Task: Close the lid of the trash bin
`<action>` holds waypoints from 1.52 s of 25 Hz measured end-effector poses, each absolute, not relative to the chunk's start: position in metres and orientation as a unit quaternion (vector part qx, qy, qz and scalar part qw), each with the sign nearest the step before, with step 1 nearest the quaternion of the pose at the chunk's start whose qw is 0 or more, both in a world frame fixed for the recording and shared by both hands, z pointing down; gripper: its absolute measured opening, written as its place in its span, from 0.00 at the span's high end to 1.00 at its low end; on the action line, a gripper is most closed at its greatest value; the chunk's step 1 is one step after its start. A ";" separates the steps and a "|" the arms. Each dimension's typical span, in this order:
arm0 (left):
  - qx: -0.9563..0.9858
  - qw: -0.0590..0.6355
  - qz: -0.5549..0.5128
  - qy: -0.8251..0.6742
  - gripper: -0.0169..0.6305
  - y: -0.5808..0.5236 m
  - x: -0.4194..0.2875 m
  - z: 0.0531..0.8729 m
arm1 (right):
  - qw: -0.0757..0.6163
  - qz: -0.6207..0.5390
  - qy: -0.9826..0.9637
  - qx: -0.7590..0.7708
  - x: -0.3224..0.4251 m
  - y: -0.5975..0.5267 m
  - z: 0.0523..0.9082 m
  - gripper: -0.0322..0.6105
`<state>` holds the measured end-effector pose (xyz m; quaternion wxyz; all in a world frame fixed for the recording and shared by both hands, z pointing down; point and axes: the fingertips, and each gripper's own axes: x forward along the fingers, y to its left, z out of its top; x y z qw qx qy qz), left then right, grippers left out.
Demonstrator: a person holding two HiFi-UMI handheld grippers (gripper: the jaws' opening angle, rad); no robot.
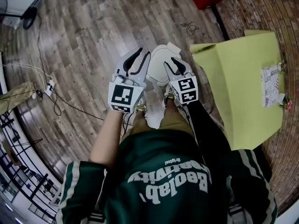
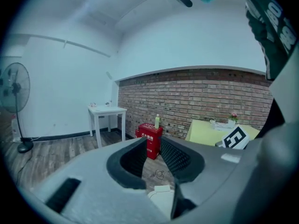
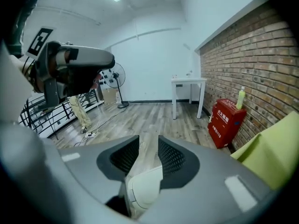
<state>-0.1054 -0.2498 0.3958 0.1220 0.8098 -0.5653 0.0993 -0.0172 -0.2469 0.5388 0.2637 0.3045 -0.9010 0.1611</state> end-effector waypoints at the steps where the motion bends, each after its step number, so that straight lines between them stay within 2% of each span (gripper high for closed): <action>1: 0.811 0.119 0.098 -0.565 0.82 -0.248 -0.106 0.390 | 0.260 0.158 -0.902 0.308 -0.017 -0.246 0.529 0.73; 16: 0.803 0.081 0.085 -0.584 0.82 -0.238 -0.121 0.328 | 0.156 0.091 -0.925 0.335 -0.018 -0.250 0.386 0.72; 28: 0.785 0.083 0.062 -0.611 0.82 -0.220 -0.138 0.287 | 0.115 0.052 -0.931 0.343 -0.009 -0.241 0.321 0.72; 38: 0.805 0.025 0.056 -0.590 0.83 -0.214 -0.127 0.233 | 0.080 0.040 -0.930 0.358 0.003 -0.228 0.273 0.68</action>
